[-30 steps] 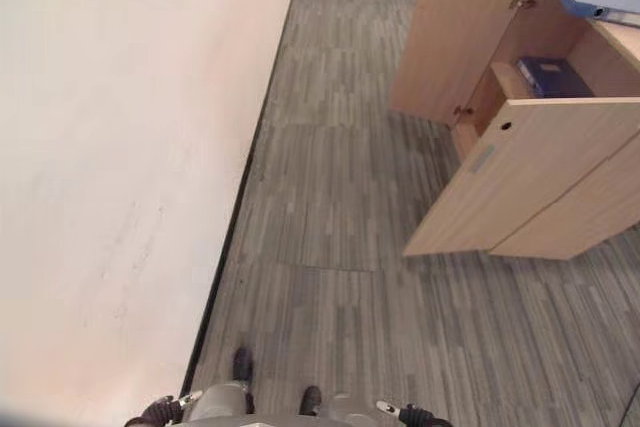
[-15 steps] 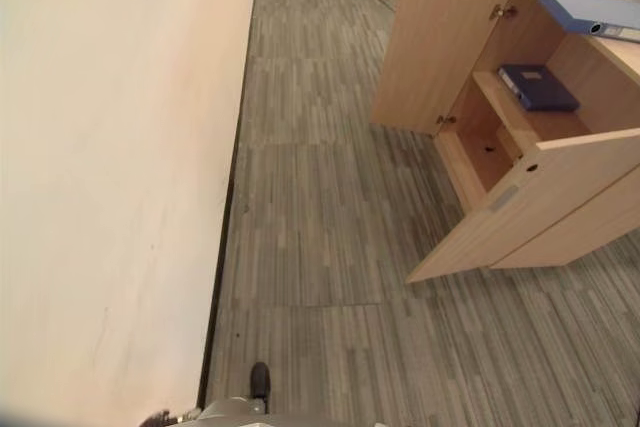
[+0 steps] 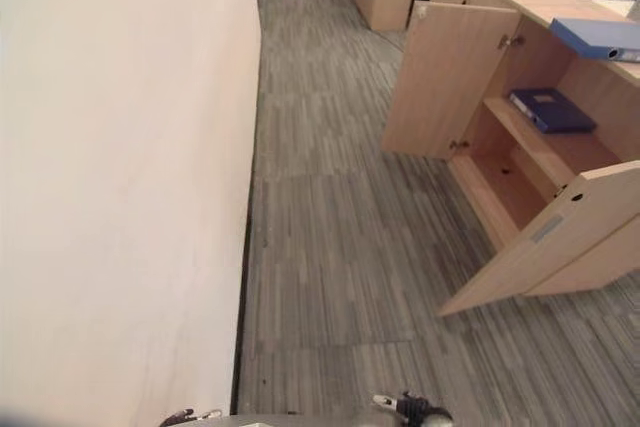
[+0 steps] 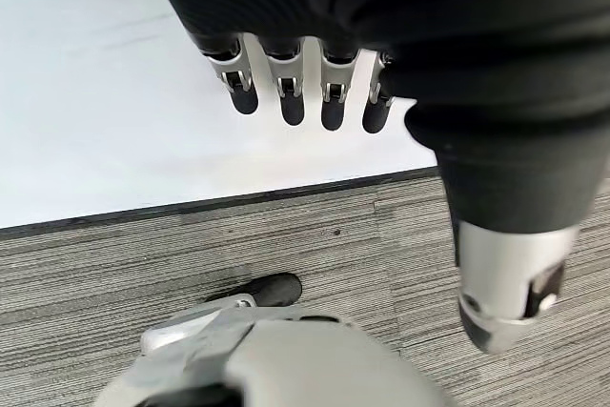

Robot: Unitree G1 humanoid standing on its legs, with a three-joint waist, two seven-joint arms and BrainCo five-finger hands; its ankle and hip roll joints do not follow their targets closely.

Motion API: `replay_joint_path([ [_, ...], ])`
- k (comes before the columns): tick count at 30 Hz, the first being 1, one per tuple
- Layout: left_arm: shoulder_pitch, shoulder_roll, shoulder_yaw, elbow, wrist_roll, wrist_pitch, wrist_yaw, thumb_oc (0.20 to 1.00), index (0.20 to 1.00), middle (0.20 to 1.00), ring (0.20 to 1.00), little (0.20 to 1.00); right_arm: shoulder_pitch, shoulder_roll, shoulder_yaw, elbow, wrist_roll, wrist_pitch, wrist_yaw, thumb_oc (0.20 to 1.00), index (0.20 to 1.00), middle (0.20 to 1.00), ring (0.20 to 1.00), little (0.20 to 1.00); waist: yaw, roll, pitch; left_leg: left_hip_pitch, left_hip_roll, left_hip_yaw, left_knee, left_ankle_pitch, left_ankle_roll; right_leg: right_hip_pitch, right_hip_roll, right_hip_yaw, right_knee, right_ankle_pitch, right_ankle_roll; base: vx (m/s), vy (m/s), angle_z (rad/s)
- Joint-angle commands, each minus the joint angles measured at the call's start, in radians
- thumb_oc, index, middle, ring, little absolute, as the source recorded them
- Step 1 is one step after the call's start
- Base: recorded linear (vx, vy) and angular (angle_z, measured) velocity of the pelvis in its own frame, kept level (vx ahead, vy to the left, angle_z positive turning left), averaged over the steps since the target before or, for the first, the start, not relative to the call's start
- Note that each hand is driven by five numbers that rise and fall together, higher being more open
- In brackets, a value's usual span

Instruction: Put the empty folder in the office cabinet

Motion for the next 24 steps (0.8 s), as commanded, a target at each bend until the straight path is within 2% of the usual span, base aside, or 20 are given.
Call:
replay_joint_path([
  [1, 0.007, 0.066, 0.045, 0.029, 0.046, -0.015, 0.04, 1.0, 1.0, 1.0, 1.0, 1.0, -0.026, 0.02, 0.019, 0.014, 0.03, -0.008, 0.002, 1.0, 1.0, 1.0, 1.0, 1.0, -0.007, -0.038, 0.032, -0.019, -0.008, -0.018, -0.005, -0.032, -0.118, 0.056, 0.038, 0.007, -0.302, 0.296, 0.021, 0.29, -0.183, 0.22],
  [2, 0.014, 0.063, 0.048, 0.037, 0.062, -0.014, 0.035, 1.0, 1.0, 1.0, 1.0, 1.0, -0.026, 0.018, 0.016, 0.011, 0.031, -0.009, 0.004, 1.0, 1.0, 1.0, 1.0, 1.0, -0.012, -0.054, 0.035, -0.001, -0.012, -0.03, -0.005, -0.044, -0.126, 0.054, 0.058, 0.017, -0.395, 0.323, 0.038, 0.21, -0.133, 0.36],
  [3, 0.014, 0.063, 0.049, 0.037, 0.062, -0.014, 0.035, 1.0, 1.0, 1.0, 1.0, 1.0, -0.026, 0.019, 0.016, 0.011, 0.031, -0.009, 0.004, 1.0, 1.0, 1.0, 1.0, 1.0, -0.013, -0.055, 0.033, -0.004, -0.013, -0.031, -0.005, -0.043, -0.126, 0.052, 0.057, 0.017, -0.397, 0.325, 0.038, 0.29, -0.181, 0.38],
  [4, 0.02, 0.06, 0.05, 0.046, 0.08, -0.018, 0.031, 1.0, 1.0, 1.0, 1.0, 1.0, -0.019, 0.02, 0.011, 0.013, 0.037, -0.014, 0.004, 1.0, 1.0, 1.0, 1.0, 1.0, -0.016, -0.068, 0.023, 0.017, -0.016, -0.046, -0.005, -0.067, -0.13, 0.082, 0.069, 0.026, -0.46, 0.322, 0.042, 0.15, -0.094, 0.45],
  [7, 0.032, 0.056, 0.054, 0.054, 0.087, -0.014, 0.031, 1.0, 1.0, 1.0, 1.0, 1.0, -0.012, 0.02, 0.011, 0.023, 0.034, -0.013, 0.004, 1.0, 1.0, 1.0, 1.0, 1.0, -0.013, -0.078, -0.003, 0.029, -0.012, -0.048, -0.005, -0.081, -0.132, 0.106, 0.071, 0.023, -0.468, 0.324, 0.036, 0.25, -0.144, 0.34],
  [11, 0.036, 0.05, 0.052, 0.059, 0.082, -0.011, 0.028, 1.0, 1.0, 1.0, 1.0, 1.0, 0.005, 0.009, 0.009, 0.057, 0.012, -0.008, 0.003, 1.0, 1.0, 1.0, 1.0, 1.0, -0.013, -0.075, -0.029, 0.059, 0.049, -0.065, -0.005, -0.095, -0.155, 0.127, 0.105, 0.012, -0.424, 0.271, 0.008, 0.25, -0.2, 0.3],
  [12, 0.035, 0.051, 0.052, 0.059, 0.082, -0.011, 0.028, 1.0, 1.0, 1.0, 1.0, 1.0, 0.005, 0.01, 0.009, 0.057, 0.012, -0.008, 0.003, 1.0, 1.0, 1.0, 1.0, 1.0, -0.014, -0.077, -0.031, 0.056, 0.048, -0.066, -0.005, -0.093, -0.154, 0.124, 0.104, 0.012, -0.424, 0.272, 0.008, 0.23, -0.217, 0.07],
  [14, 0.025, 0.054, 0.046, 0.053, 0.078, -0.011, 0.03, 1.0, 1.0, 1.0, 1.0, 1.0, 0.02, 0.01, 0.016, 0.074, 0.002, -0.007, 0.003, 1.0, 1.0, 1.0, 1.0, 1.0, -0.016, -0.086, -0.041, 0.073, 0.099, -0.065, 0.019, -0.103, -0.18, 0.147, 0.133, 0.01, -0.419, 0.23, -0.013, 0.26, -0.272, 0.06],
  [15, 0.02, 0.057, 0.043, 0.047, 0.073, -0.011, 0.032, 1.0, 1.0, 1.0, 1.0, 1.0, 0.021, 0.009, 0.016, 0.075, 0.003, -0.008, 0.001, 1.0, 1.0, 1.0, 1.0, 1.0, -0.017, -0.093, -0.04, 0.064, 0.116, -0.06, 0.051, -0.112, -0.19, 0.156, 0.139, 0.007, -0.419, 0.218, -0.018, 0.26, -0.361, 0.18],
  [16, 0.008, 0.066, 0.041, 0.042, 0.07, -0.011, 0.033, 1.0, 1.0, 1.0, 1.0, 1.0, 0.024, 0.013, 0.023, 0.082, 0.005, -0.008, 0.0, 1.0, 1.0, 1.0, 1.0, 1.0, -0.018, -0.112, -0.038, 0.029, 0.15, -0.051, 0.154, -0.103, -0.212, 0.182, 0.157, 0.006, -0.427, 0.199, -0.035, 0.29, -0.46, 0.2],
  [17, -0.001, 0.072, 0.034, 0.018, 0.064, -0.012, 0.036, 1.0, 1.0, 1.0, 1.0, 1.0, 0.029, 0.013, 0.032, 0.083, 0.008, -0.006, 0.0, 1.0, 1.0, 1.0, 1.0, 1.0, -0.01, -0.132, -0.027, -0.035, 0.178, -0.054, 0.325, -0.064, -0.214, 0.22, 0.183, 0.017, -0.441, 0.182, -0.058, 0.23, -0.385, 0.05],
  [18, -0.001, 0.072, 0.034, 0.018, 0.064, -0.012, 0.036, 1.0, 1.0, 1.0, 1.0, 1.0, 0.029, 0.014, 0.032, 0.083, 0.007, -0.006, 0.0, 1.0, 1.0, 1.0, 1.0, 1.0, -0.012, -0.134, -0.03, -0.038, 0.176, -0.055, 0.324, -0.061, -0.213, 0.217, 0.18, 0.016, -0.441, 0.183, -0.057, 0.18, -0.41, -0.22],
  [19, -0.017, 0.074, 0.029, -0.007, 0.049, -0.013, 0.046, 1.0, 1.0, 1.0, 1.0, 1.0, 0.023, -0.001, 0.03, 0.084, 0.007, -0.003, -0.01, 1.0, 1.0, 1.0, 1.0, 1.0, 0.006, -0.159, 0.009, -0.172, 0.184, -0.062, 0.559, 0.009, -0.169, 0.255, 0.185, 0.018, -0.443, 0.157, -0.087, 0.08, -0.25, 0.03],
  [20, -0.018, 0.072, 0.028, -0.01, 0.045, -0.012, 0.048, 1.0, 1.0, 1.0, 1.0, 1.0, 0.021, -0.007, 0.029, 0.086, 0.006, 0.001, -0.012, 1.0, 1.0, 1.0, 1.0, 1.0, 0.013, -0.159, 0.019, -0.217, 0.192, -0.05, 0.591, 0.005, -0.156, 0.264, 0.187, 0.024, -0.438, 0.148, -0.092, 0.19, -0.255, -0.01],
  [21, -0.01, 0.067, 0.034, -0.007, 0.036, -0.014, 0.045, 1.0, 1.0, 1.0, 1.0, 1.0, 0.024, -0.014, 0.025, 0.085, 0.007, 0.001, -0.011, 1.0, 1.0, 1.0, 1.0, 1.0, 0.025, -0.163, 0.023, -0.281, 0.173, -0.04, 0.537, -0.017, -0.145, 0.283, 0.179, 0.045, -0.44, 0.135, -0.087, 0.24, 0.001, 0.09],
  [22, -0.002, 0.065, 0.041, -0.001, 0.032, -0.014, 0.043, 1.0, 1.0, 1.0, 1.0, 1.0, 0.025, -0.018, 0.025, 0.087, 0.003, 0.001, -0.01, 1.0, 1.0, 1.0, 1.0, 1.0, 0.035, -0.156, 0.019, -0.298, 0.16, -0.041, 0.422, -0.012, -0.158, 0.292, 0.177, 0.057, -0.444, 0.119, -0.081, 0.46, 0.133, -0.62],
  [23, 0.015, 0.063, 0.053, 0.017, 0.028, -0.015, 0.04, 1.0, 1.0, 1.0, 1.0, 1.0, 0.031, -0.021, 0.028, 0.083, -0.011, -0.002, -0.01, 1.0, 1.0, 1.0, 1.0, 1.0, 0.058, -0.121, 0.015, -0.341, 0.149, -0.088, 0.169, 0.127, -0.202, 0.335, 0.198, 0.072, -0.46, 0.093, -0.077, 0.47, 0.174, -1.01],
  [24, 0.017, 0.061, 0.052, 0.019, 0.029, -0.015, 0.037, 1.0, 1.0, 1.0, 1.0, 1.0, 0.034, -0.022, 0.028, 0.08, -0.014, -0.005, -0.009, 1.0, 1.0, 1.0, 1.0, 1.0, 0.064, -0.109, 0.014, -0.364, 0.151, -0.099, 0.104, 0.154, -0.213, 0.353, 0.204, 0.077, -0.463, 0.081, -0.077, 0.44, 0.165, -0.85],
])
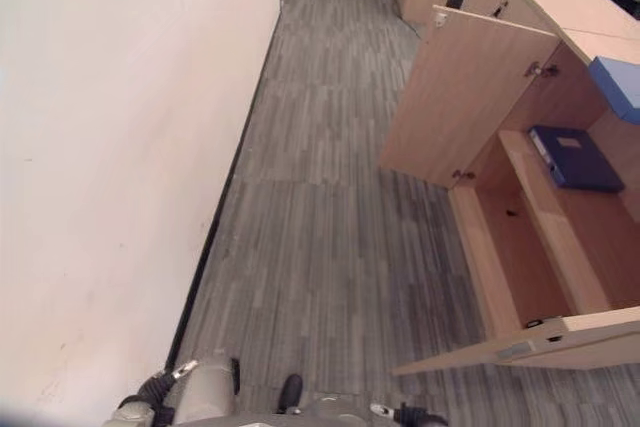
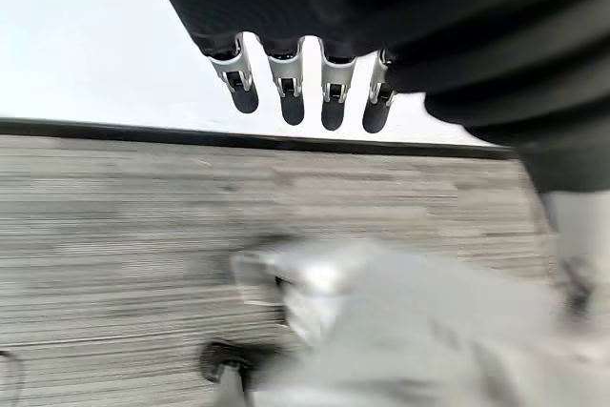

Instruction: Put the empty folder in the office cabinet

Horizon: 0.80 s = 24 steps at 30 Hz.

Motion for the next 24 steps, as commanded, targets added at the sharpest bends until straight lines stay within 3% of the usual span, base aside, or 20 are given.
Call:
replay_joint_path([
  [1, 0.002, 0.015, -0.024, 0.051, -0.008, -0.003, 0.001, 1.0, 1.0, 1.0, 1.0, 1.0, 0.07, -0.011, 0.01, -0.008, -0.012, -0.023, -0.009, 1.0, 1.0, 1.0, 1.0, 1.0, 0.0, 0.014, -0.021, 0.107, -0.035, -0.051, -0.111, 0.023, 0.036, 0.149, -0.01, 0.094, -0.126, 0.037, 0.139, 0.31, 0.111, -0.28],
  [3, 0.007, 0.012, -0.022, 0.058, -0.005, -0.002, 0.0, 1.0, 1.0, 1.0, 1.0, 1.0, 0.077, -0.01, 0.001, -0.002, -0.014, -0.025, -0.01, 1.0, 1.0, 1.0, 1.0, 1.0, 0.006, 0.026, -0.021, 0.082, -0.038, -0.048, -0.167, 0.045, 0.017, 0.184, -0.007, 0.112, -0.132, 0.02, 0.142, 0.3, 0.126, -0.1],
  [4, 0.016, 0.008, -0.017, 0.071, 0.001, 0.001, -0.003, 1.0, 1.0, 1.0, 1.0, 1.0, 0.082, -0.008, -0.007, 0.004, -0.014, -0.024, -0.008, 1.0, 1.0, 1.0, 1.0, 1.0, 0.003, 0.035, -0.031, 0.088, -0.033, -0.049, -0.167, 0.029, 0.017, 0.193, -0.005, 0.123, -0.13, 0.013, 0.15, 0.28, 0.151, -0.47],
  [7, 0.035, 0.002, -0.005, 0.088, 0.004, 0.003, -0.006, 1.0, 1.0, 1.0, 1.0, 1.0, 0.102, 0.002, -0.039, 0.021, 0.0, -0.02, -0.002, 1.0, 1.0, 1.0, 1.0, 1.0, -0.006, 0.051, -0.06, 0.125, -0.031, -0.054, -0.167, 0.065, 0.011, 0.224, -0.018, 0.148, -0.137, -0.004, 0.161, 0.3, 0.201, -0.56],
  [12, 0.034, 0.004, 0.002, 0.085, 0.001, 0.0, -0.004, 1.0, 1.0, 1.0, 1.0, 1.0, 0.108, 0.015, -0.032, 0.031, -0.02, -0.015, 0.004, 1.0, 1.0, 1.0, 1.0, 1.0, -0.003, 0.046, -0.089, 0.173, -0.061, -0.028, -0.167, 0.042, 0.041, 0.23, -0.076, 0.167, -0.134, -0.002, 0.194, 0.25, 0.197, -0.37],
  [15, 0.023, 0.011, -0.004, 0.07, -0.006, -0.005, 0.003, 1.0, 1.0, 1.0, 1.0, 1.0, 0.086, 0.019, -0.007, 0.021, -0.046, -0.012, 0.011, 1.0, 1.0, 1.0, 1.0, 1.0, 0.006, 0.039, -0.112, 0.21, -0.116, -0.007, -0.167, -0.013, 0.084, 0.195, -0.139, 0.167, -0.068, 0.044, 0.235, 0.26, 0.267, -0.09],
  [19, 0.009, 0.021, -0.018, 0.058, 0.006, -0.007, 0.001, 1.0, 1.0, 1.0, 1.0, 1.0, 0.064, 0.025, 0.016, -0.015, -0.06, -0.016, 0.016, 1.0, 1.0, 1.0, 1.0, 1.0, 0.007, 0.043, -0.122, 0.261, -0.178, 0.002, -0.167, -0.067, 0.129, 0.134, -0.212, 0.154, 0.098, 0.134, 0.26, 0.17, 0.218, 0.13],
  [20, 0.009, 0.021, -0.018, 0.058, 0.006, -0.007, 0.001, 1.0, 1.0, 1.0, 1.0, 1.0, 0.064, 0.025, 0.016, -0.015, -0.06, -0.016, 0.016, 1.0, 1.0, 1.0, 1.0, 1.0, 0.007, 0.042, -0.122, 0.261, -0.179, 0.003, -0.167, -0.067, 0.13, 0.133, -0.213, 0.155, 0.101, 0.133, 0.261, 0.11, 0.17, -0.14],
  [23, 0.0, 0.03, -0.022, 0.044, 0.008, -0.003, -0.002, 1.0, 1.0, 1.0, 1.0, 1.0, 0.045, 0.027, 0.033, -0.036, -0.062, -0.016, 0.019, 1.0, 1.0, 1.0, 1.0, 1.0, 0.005, 0.053, -0.108, 0.308, -0.22, 0.0, -0.167, -0.107, 0.168, 0.056, -0.275, 0.134, 0.328, 0.255, 0.242, 0.16, 0.263, 0.01],
  [24, -0.003, 0.039, -0.025, 0.041, 0.015, -0.002, -0.002, 1.0, 1.0, 1.0, 1.0, 1.0, 0.032, 0.03, 0.047, -0.053, -0.06, -0.022, 0.016, 1.0, 1.0, 1.0, 1.0, 1.0, 0.006, 0.059, -0.095, 0.348, -0.23, 0.012, -0.167, -0.145, 0.177, 0.042, -0.318, 0.076, 0.428, 0.248, 0.236, 0.16, 0.263, 0.09],
])
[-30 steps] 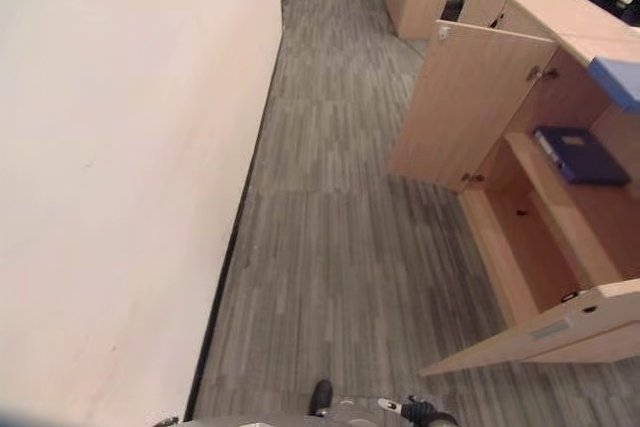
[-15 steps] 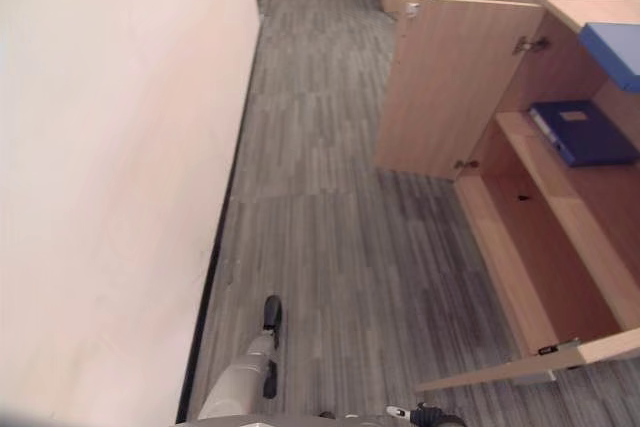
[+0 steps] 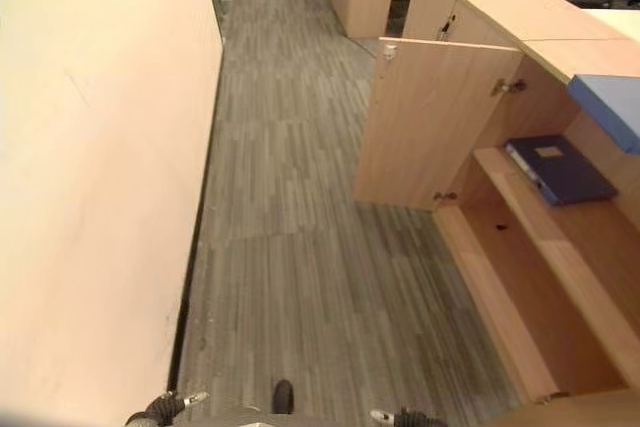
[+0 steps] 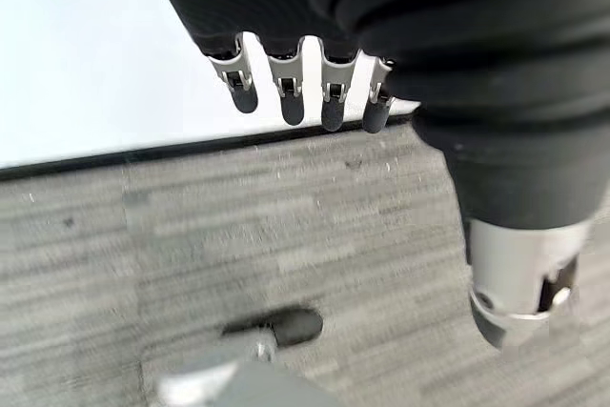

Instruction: Put the empty folder in the office cabinet

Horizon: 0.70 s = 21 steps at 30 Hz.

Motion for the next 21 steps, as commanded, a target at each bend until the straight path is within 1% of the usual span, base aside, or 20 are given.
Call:
replay_joint_path([
  [1, 0.011, 0.03, 0.019, -0.019, 0.013, -0.007, 0.009, 1.0, 1.0, 1.0, 1.0, 1.0, -0.002, -0.014, 0.013, -0.049, -0.018, -0.006, 0.005, 1.0, 1.0, 1.0, 1.0, 1.0, 0.009, 0.002, 0.042, -0.012, 0.002, 0.016, 0.011, -0.063, -0.045, 0.012, -0.114, -0.066, -0.073, 0.316, 0.038, 0.19, 0.201, 0.18],
  [2, 0.015, 0.032, 0.019, -0.017, 0.013, -0.005, 0.007, 1.0, 1.0, 1.0, 1.0, 1.0, -0.004, -0.01, 0.018, -0.054, -0.016, -0.006, 0.007, 1.0, 1.0, 1.0, 1.0, 1.0, 0.01, -0.002, 0.047, 0.013, -0.005, 0.02, 0.011, -0.09, -0.046, 0.0, -0.142, -0.08, -0.025, 0.29, 0.051, 0.1, 0.098, 0.3],
  [3, 0.017, 0.031, 0.019, -0.016, 0.012, -0.003, 0.005, 1.0, 1.0, 1.0, 1.0, 1.0, -0.014, -0.008, 0.029, -0.061, -0.014, -0.007, 0.011, 1.0, 1.0, 1.0, 1.0, 1.0, 0.011, 0.004, 0.053, 0.03, 0.004, 0.035, 0.011, -0.1, -0.047, -0.03, -0.156, -0.119, -0.012, 0.276, 0.047, 0.22, 0.074, 0.05],
  [4, 0.013, 0.034, 0.018, -0.012, 0.006, -0.003, 0.005, 1.0, 1.0, 1.0, 1.0, 1.0, -0.034, -0.009, 0.04, -0.071, -0.011, -0.006, 0.016, 1.0, 1.0, 1.0, 1.0, 1.0, 0.014, 0.015, 0.062, 0.041, 0.025, 0.048, 0.011, -0.107, -0.054, -0.06, -0.143, -0.184, -0.068, 0.242, 0.038, 0.17, 0.009, -0.31],
  [5, 0.01, 0.034, 0.015, -0.01, 0.002, -0.004, 0.003, 1.0, 1.0, 1.0, 1.0, 1.0, -0.045, -0.009, 0.043, -0.077, -0.011, -0.005, 0.018, 1.0, 1.0, 1.0, 1.0, 1.0, 0.01, 0.024, 0.07, 0.047, 0.036, 0.05, 0.011, -0.106, -0.061, -0.09, -0.116, -0.208, -0.105, 0.216, 0.032, 0.13, -0.079, -0.52],
  [7, 0.013, 0.034, 0.016, -0.008, -0.001, -0.001, 0.002, 1.0, 1.0, 1.0, 1.0, 1.0, -0.06, -0.009, 0.046, -0.08, -0.007, -0.002, 0.023, 1.0, 1.0, 1.0, 1.0, 1.0, 0.005, 0.032, 0.09, 0.065, 0.049, 0.053, 0.011, -0.108, -0.068, -0.112, -0.09, -0.243, -0.198, 0.219, 0.044, 0.09, -0.097, -0.2],
  [9, 0.022, 0.028, 0.018, -0.008, 0.002, 0.0, 0.0, 1.0, 1.0, 1.0, 1.0, 1.0, -0.066, -0.011, 0.046, -0.081, -0.004, 0.0, 0.028, 1.0, 1.0, 1.0, 1.0, 1.0, -0.001, 0.032, 0.099, 0.087, 0.059, 0.062, 0.011, -0.114, -0.074, -0.121, -0.06, -0.273, -0.29, 0.228, 0.053, 0.12, -0.115, -0.04],
  [10, 0.027, 0.023, 0.02, -0.006, 0.003, 0.001, -0.003, 1.0, 1.0, 1.0, 1.0, 1.0, -0.07, -0.013, 0.045, -0.079, 0.0, 0.001, 0.03, 1.0, 1.0, 1.0, 1.0, 1.0, -0.004, 0.03, 0.1, 0.098, 0.063, 0.063, 0.011, -0.119, -0.079, -0.13, -0.038, -0.273, -0.326, 0.234, 0.057, 0.13, -0.134, -0.09],
  [12, 0.031, 0.021, 0.023, -0.002, 0.006, 0.002, -0.005, 1.0, 1.0, 1.0, 1.0, 1.0, -0.07, -0.013, 0.045, -0.077, 0.002, 0.001, 0.031, 1.0, 1.0, 1.0, 1.0, 1.0, -0.009, 0.024, 0.103, 0.11, 0.07, 0.064, 0.011, -0.125, -0.085, -0.155, -0.012, -0.252, -0.37, 0.251, 0.063, 0.14, -0.166, -0.14],
  [13, 0.029, 0.022, 0.023, -0.002, 0.01, 0.001, -0.004, 1.0, 1.0, 1.0, 1.0, 1.0, -0.068, -0.017, 0.041, -0.076, 0.009, -0.001, 0.03, 1.0, 1.0, 1.0, 1.0, 1.0, -0.013, 0.016, 0.105, 0.117, 0.074, 0.06, 0.011, -0.132, -0.092, -0.153, 0.009, -0.233, -0.421, 0.252, 0.06, 0.16, -0.218, -0.24],
  [14, 0.029, 0.024, 0.021, 0.0, 0.019, -0.001, -0.006, 1.0, 1.0, 1.0, 1.0, 1.0, -0.062, -0.016, 0.038, -0.072, 0.013, 0.0, 0.03, 1.0, 1.0, 1.0, 1.0, 1.0, -0.015, 0.006, 0.102, 0.123, 0.073, 0.052, 0.011, -0.137, -0.098, -0.123, 0.029, -0.218, -0.491, 0.244, 0.055, 0.11, -0.239, -0.19],
  [15, 0.031, 0.023, 0.021, 0.002, 0.026, -0.003, -0.006, 1.0, 1.0, 1.0, 1.0, 1.0, -0.058, -0.015, 0.037, -0.062, 0.014, -0.001, 0.027, 1.0, 1.0, 1.0, 1.0, 1.0, -0.015, -0.011, 0.098, 0.119, 0.069, 0.06, 0.011, -0.125, -0.098, -0.098, 0.039, -0.225, -0.536, 0.259, 0.038, 0.14, -0.23, -0.04],
  [18, 0.035, 0.017, 0.029, 0.009, 0.023, -0.002, -0.005, 1.0, 1.0, 1.0, 1.0, 1.0, -0.036, -0.018, 0.034, -0.032, 0.001, 0.002, 0.021, 1.0, 1.0, 1.0, 1.0, 1.0, -0.007, -0.026, 0.065, 0.144, 0.098, 0.067, 0.011, -0.139, -0.118, -0.046, 0.071, -0.237, -0.588, 0.255, 0.034, 0.21, -0.224, 0.15],
  [19, 0.035, 0.014, 0.029, 0.01, 0.021, 0.0, -0.005, 1.0, 1.0, 1.0, 1.0, 1.0, -0.029, -0.018, 0.032, -0.023, -0.003, 0.002, 0.017, 1.0, 1.0, 1.0, 1.0, 1.0, -0.007, -0.034, 0.059, 0.146, 0.117, 0.069, 0.031, -0.148, -0.129, -0.029, 0.082, -0.237, -0.6, 0.249, 0.028, 0.21, -0.365, 0.2],
  [20, 0.035, 0.015, 0.024, 0.006, 0.02, 0.002, -0.007, 1.0, 1.0, 1.0, 1.0, 1.0, -0.021, -0.021, 0.025, -0.01, -0.003, 0.005, 0.012, 1.0, 1.0, 1.0, 1.0, 1.0, -0.008, -0.052, 0.059, 0.117, 0.162, 0.085, 0.133, -0.184, -0.148, -0.004, 0.097, -0.247, -0.616, 0.232, 0.016, 0.23, -0.391, 0.13],
  [21, 0.032, 0.014, 0.022, 0.007, 0.019, 0.002, -0.009, 1.0, 1.0, 1.0, 1.0, 1.0, -0.016, -0.022, 0.021, -0.002, 0.002, 0.005, 0.008, 1.0, 1.0, 1.0, 1.0, 1.0, -0.009, -0.05, 0.061, 0.107, 0.195, 0.091, 0.201, -0.219, -0.165, 0.022, 0.12, -0.24, -0.624, 0.209, 0.014, 0.17, -0.398, 0.25],
])
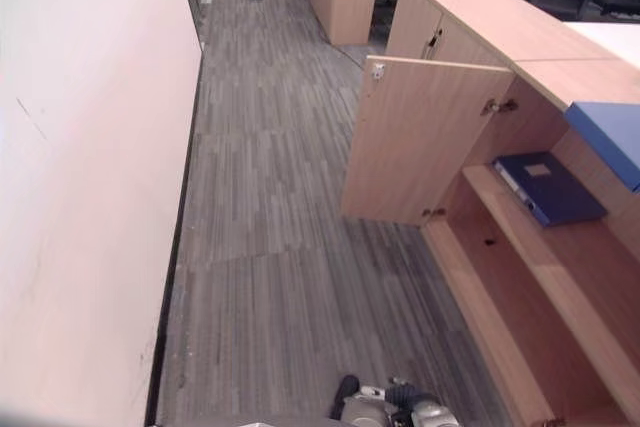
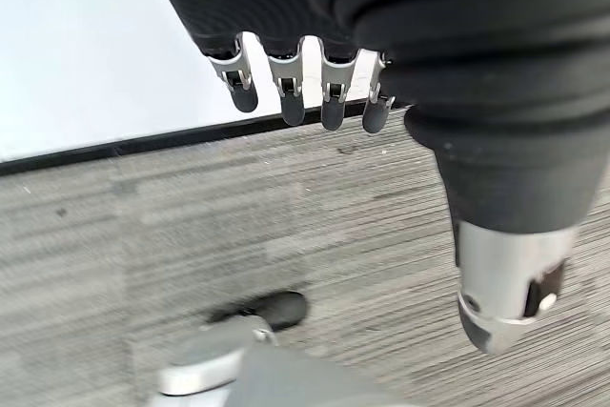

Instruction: Put the empty folder in the office cabinet

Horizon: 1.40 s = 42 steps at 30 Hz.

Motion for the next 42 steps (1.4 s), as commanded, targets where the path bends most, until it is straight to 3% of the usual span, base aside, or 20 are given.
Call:
replay_joint_path([
  [1, -0.039, -0.006, -0.009, 0.027, 0.006, -0.004, -0.002, 1.0, 1.0, 1.0, 1.0, 1.0, -0.025, -0.013, -0.006, 0.043, 0.005, 0.001, -0.022, 1.0, 1.0, 1.0, 1.0, 1.0, 0.007, -0.032, 0.016, -0.128, 0.087, 0.055, 0.234, -0.072, -0.026, 0.126, 0.017, 0.04, -0.102, 0.001, 0.055, 0.12, -0.294, 0.1],
  [4, -0.05, -0.005, -0.017, 0.007, -0.002, -0.002, 0.002, 1.0, 1.0, 1.0, 1.0, 1.0, -0.013, -0.021, -0.011, 0.055, 0.009, 0.006, -0.03, 1.0, 1.0, 1.0, 1.0, 1.0, 0.015, -0.048, 0.047, -0.252, 0.142, 0.043, 0.543, 0.005, -0.03, 0.175, 0.054, 0.04, -0.128, -0.026, 0.012, 0.05, -0.251, -0.14],
  [6, -0.056, -0.009, -0.023, -0.002, -0.005, -0.001, 0.004, 1.0, 1.0, 1.0, 1.0, 1.0, -0.005, -0.029, -0.013, 0.059, 0.005, 0.011, -0.032, 1.0, 1.0, 1.0, 1.0, 1.0, 0.018, -0.057, 0.06, -0.325, 0.159, 0.036, 0.626, 0.053, -0.016, 0.194, 0.064, 0.052, -0.136, -0.04, -0.001, 0.07, -0.146, -0.26],
  [7, -0.056, -0.009, -0.023, -0.001, -0.006, -0.001, 0.005, 1.0, 1.0, 1.0, 1.0, 1.0, -0.003, -0.03, -0.014, 0.06, 0.006, 0.012, -0.033, 1.0, 1.0, 1.0, 1.0, 1.0, 0.02, -0.06, 0.06, -0.354, 0.152, 0.033, 0.621, 0.051, -0.007, 0.194, 0.064, 0.065, -0.137, -0.043, -0.001, 0.09, -0.042, -0.37],
  [11, -0.045, -0.013, -0.015, 0.01, -0.018, -0.004, 0.001, 1.0, 1.0, 1.0, 1.0, 1.0, 0.007, -0.04, -0.017, 0.057, 0.006, 0.006, -0.032, 1.0, 1.0, 1.0, 1.0, 1.0, 0.036, -0.068, 0.051, -0.399, 0.105, -0.015, 0.418, 0.044, -0.003, 0.205, 0.055, 0.124, -0.139, -0.061, 0.014, 0.12, 0.058, -0.61],
  [12, -0.045, -0.014, -0.01, 0.013, -0.025, -0.006, -0.002, 1.0, 1.0, 1.0, 1.0, 1.0, 0.009, -0.041, -0.016, 0.056, 0.0, 0.005, -0.031, 1.0, 1.0, 1.0, 1.0, 1.0, 0.042, -0.062, 0.047, -0.407, 0.084, -0.052, 0.265, 0.128, -0.011, 0.2, 0.056, 0.128, -0.136, -0.062, 0.011, 0.17, 0.112, -0.76],
  [13, -0.043, -0.014, -0.006, 0.016, -0.031, -0.008, -0.002, 1.0, 1.0, 1.0, 1.0, 1.0, 0.01, -0.045, -0.017, 0.055, -0.004, 0.002, -0.033, 1.0, 1.0, 1.0, 1.0, 1.0, 0.052, -0.049, 0.047, -0.424, 0.072, -0.1, 0.175, 0.176, -0.024, 0.213, 0.067, 0.141, -0.136, -0.074, 0.01, 0.25, 0.128, -0.55],
  [14, -0.043, -0.012, -0.009, 0.028, -0.032, -0.009, -0.005, 1.0, 1.0, 1.0, 1.0, 1.0, 0.015, -0.047, -0.009, 0.053, -0.014, -0.003, -0.035, 1.0, 1.0, 1.0, 1.0, 1.0, 0.063, -0.033, 0.05, -0.436, 0.05, -0.192, 0.04, 0.222, -0.041, 0.23, 0.085, 0.17, -0.131, -0.095, 0.003, 0.22, 0.077, -0.08],
  [16, -0.043, -0.012, -0.009, 0.028, -0.032, -0.009, -0.005, 1.0, 1.0, 1.0, 1.0, 1.0, 0.015, -0.047, -0.009, 0.053, -0.014, -0.003, -0.035, 1.0, 1.0, 1.0, 1.0, 1.0, 0.063, -0.033, 0.05, -0.436, 0.05, -0.193, 0.04, 0.222, -0.041, 0.229, 0.085, 0.17, -0.131, -0.095, 0.003, 0.15, 0.065, -0.35],
  [17, -0.034, -0.019, -0.009, 0.046, -0.03, -0.009, -0.011, 1.0, 1.0, 1.0, 1.0, 1.0, 0.022, -0.049, -0.005, 0.055, -0.029, -0.005, -0.033, 1.0, 1.0, 1.0, 1.0, 1.0, 0.066, -0.013, 0.047, -0.428, 0.03, -0.286, -0.03, 0.241, -0.061, 0.247, 0.103, 0.222, -0.129, -0.113, 0.005, 0.23, 0.141, -0.23],
  [19, -0.02, -0.024, -0.008, 0.06, -0.021, -0.004, -0.012, 1.0, 1.0, 1.0, 1.0, 1.0, 0.031, -0.047, -0.014, 0.059, -0.036, -0.001, -0.034, 1.0, 1.0, 1.0, 1.0, 1.0, 0.053, 0.0, 0.032, -0.386, 0.041, -0.288, -0.029, 0.266, -0.064, 0.255, 0.097, 0.25, -0.132, -0.118, 0.008, 0.3, 0.243, -0.93],
  [26, -0.025, -0.015, -0.01, 0.053, -0.006, -0.004, -0.004, 1.0, 1.0, 1.0, 1.0, 1.0, 0.037, -0.038, -0.03, 0.064, -0.03, 0.004, -0.029, 1.0, 1.0, 1.0, 1.0, 1.0, 0.034, 0.002, -0.003, -0.315, 0.01, -0.218, -0.034, 0.217, -0.021, 0.246, 0.029, 0.311, -0.123, -0.106, 0.051, 0.17, 0.194, -0.65],
  [36, -0.057, 0.005, -0.03, 0.018, -0.002, -0.01, 0.003, 1.0, 1.0, 1.0, 1.0, 1.0, 0.015, -0.029, -0.055, 0.038, 0.003, 0.007, -0.027, 1.0, 1.0, 1.0, 1.0, 1.0, -0.008, 0.029, -0.035, -0.236, -0.059, -0.122, -0.053, 0.132, 0.043, 0.176, -0.054, 0.372, -0.053, -0.065, 0.115, 0.08, 0.168, -0.35],
  [42, -0.061, 0.007, -0.039, 0.027, 0.019, -0.009, -0.01, 1.0, 1.0, 1.0, 1.0, 1.0, 0.021, -0.026, -0.091, 0.042, 0.037, 0.009, -0.031, 1.0, 1.0, 1.0, 1.0, 1.0, -0.046, 0.038, -0.037, -0.208, -0.078, -0.067, -0.053, 0.098, 0.063, 0.139, -0.084, 0.404, -0.024, 0.002, 0.138, 0.04, 0.131, -0.32],
])
